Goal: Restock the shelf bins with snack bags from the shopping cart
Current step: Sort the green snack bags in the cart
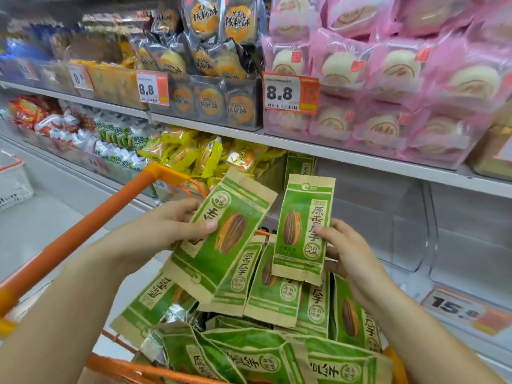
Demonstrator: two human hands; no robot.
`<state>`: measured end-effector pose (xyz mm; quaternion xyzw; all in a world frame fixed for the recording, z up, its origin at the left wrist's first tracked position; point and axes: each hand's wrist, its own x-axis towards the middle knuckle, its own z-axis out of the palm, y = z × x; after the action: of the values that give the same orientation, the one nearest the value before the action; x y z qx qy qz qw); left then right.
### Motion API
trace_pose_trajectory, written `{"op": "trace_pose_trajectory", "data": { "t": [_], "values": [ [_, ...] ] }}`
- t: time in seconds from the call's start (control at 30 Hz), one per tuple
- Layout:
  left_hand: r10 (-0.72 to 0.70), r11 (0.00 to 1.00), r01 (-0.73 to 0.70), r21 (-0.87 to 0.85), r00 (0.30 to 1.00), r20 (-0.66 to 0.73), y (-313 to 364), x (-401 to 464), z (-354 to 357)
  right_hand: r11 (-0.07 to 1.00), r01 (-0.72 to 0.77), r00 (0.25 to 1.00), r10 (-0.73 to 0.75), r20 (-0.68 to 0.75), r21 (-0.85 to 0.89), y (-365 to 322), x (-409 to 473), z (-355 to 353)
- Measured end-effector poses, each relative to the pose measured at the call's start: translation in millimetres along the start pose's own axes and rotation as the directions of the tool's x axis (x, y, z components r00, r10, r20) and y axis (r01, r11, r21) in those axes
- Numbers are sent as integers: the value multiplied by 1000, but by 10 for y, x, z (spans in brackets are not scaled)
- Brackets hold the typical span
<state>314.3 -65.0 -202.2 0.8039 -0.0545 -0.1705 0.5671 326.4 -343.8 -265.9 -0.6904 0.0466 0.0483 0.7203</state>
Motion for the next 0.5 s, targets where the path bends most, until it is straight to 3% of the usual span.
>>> {"op": "trace_pose_trajectory", "data": {
  "t": [0.13, 0.23, 0.4, 0.5],
  "values": [
    [-44, 936, 18, -351, 997, -65, 22, 159, 378, 1000, 2, 998, -3, 55, 22, -56, -85, 57],
    [-81, 888, 19, -459, 990, -116, 46, 275, 652, 996, 1, 997, -8, 82, 85, -88, -141, 132],
    [-84, 882, -33, -470, 971, -225, 4, 407, 916, 997, 57, 990, -63, 128, 56, -75, -195, 181],
    [17, 955, -104, -279, 955, -296, 7, 440, 869, 998, 52, 994, -56, 98, 41, -105, -152, 135]
  ]
}}
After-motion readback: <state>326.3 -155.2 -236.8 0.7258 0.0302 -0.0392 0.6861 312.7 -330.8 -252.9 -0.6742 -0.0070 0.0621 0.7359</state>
